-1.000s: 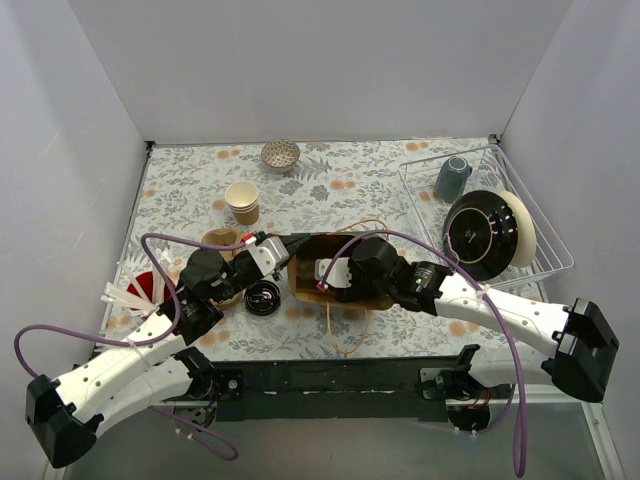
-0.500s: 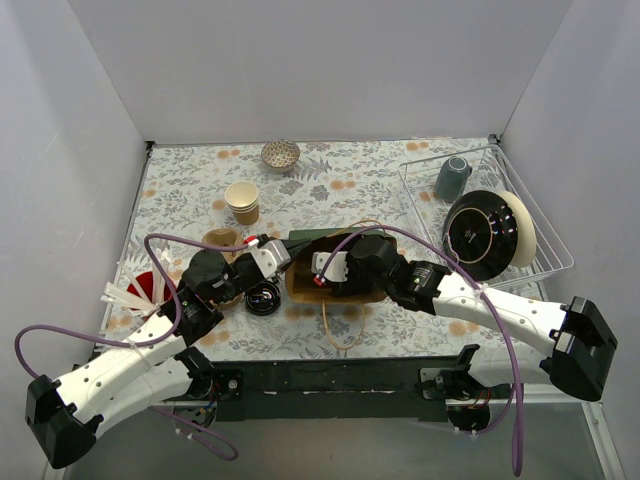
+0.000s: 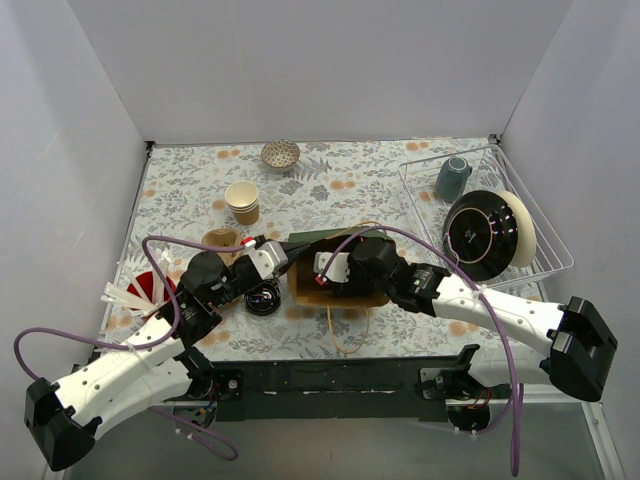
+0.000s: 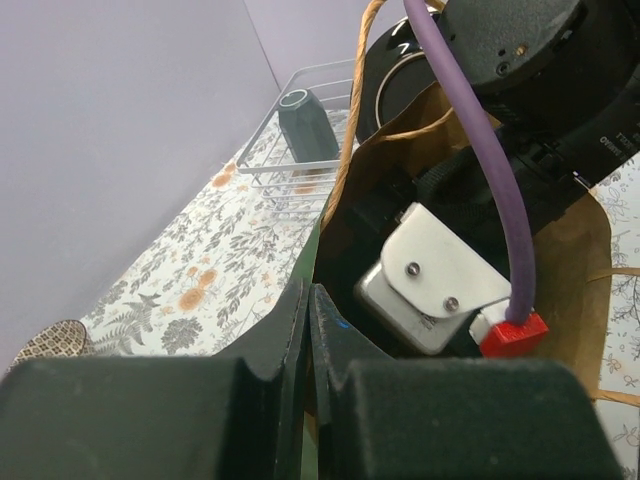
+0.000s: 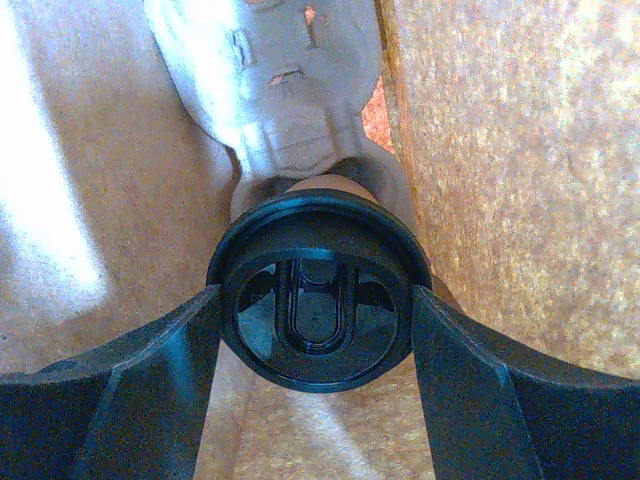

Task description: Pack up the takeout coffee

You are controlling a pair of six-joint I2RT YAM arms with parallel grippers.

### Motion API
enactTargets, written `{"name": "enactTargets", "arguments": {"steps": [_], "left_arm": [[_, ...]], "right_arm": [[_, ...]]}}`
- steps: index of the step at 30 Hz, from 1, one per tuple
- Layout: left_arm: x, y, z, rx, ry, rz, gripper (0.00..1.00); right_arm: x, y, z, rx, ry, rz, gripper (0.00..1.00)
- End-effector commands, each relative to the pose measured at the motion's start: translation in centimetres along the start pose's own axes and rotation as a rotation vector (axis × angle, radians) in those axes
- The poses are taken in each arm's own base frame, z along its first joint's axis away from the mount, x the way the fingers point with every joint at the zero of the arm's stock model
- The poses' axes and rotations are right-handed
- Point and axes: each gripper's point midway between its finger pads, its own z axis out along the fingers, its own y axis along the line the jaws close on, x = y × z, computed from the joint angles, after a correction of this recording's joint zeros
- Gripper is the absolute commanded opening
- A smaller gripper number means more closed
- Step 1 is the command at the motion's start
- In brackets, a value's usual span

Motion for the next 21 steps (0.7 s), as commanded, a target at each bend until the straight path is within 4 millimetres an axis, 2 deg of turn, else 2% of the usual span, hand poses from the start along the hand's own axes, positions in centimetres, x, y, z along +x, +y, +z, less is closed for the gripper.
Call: {"name": "enactTargets", "arguments": {"steps": [1, 11, 21], "left_arm": [[0.3, -0.3, -0.3, 0.002, -0.003, -0.022, 0.0], [0.9, -0.7, -0.2, 0.013, 0.014, -0.048, 0.0], [1.1, -0.6, -0.3, 0.008, 0.036, -0.045, 0.0]], "right_arm": [[-1.0, -1.2, 0.0, 0.044, -0.048, 0.063, 0.15], [-2.3, -2.3, 0.4, 0.078, -0.092, 0.134, 0.12], [-2.5, -3.1, 0.8, 0.112, -0.094, 0.151, 0.12]]}}
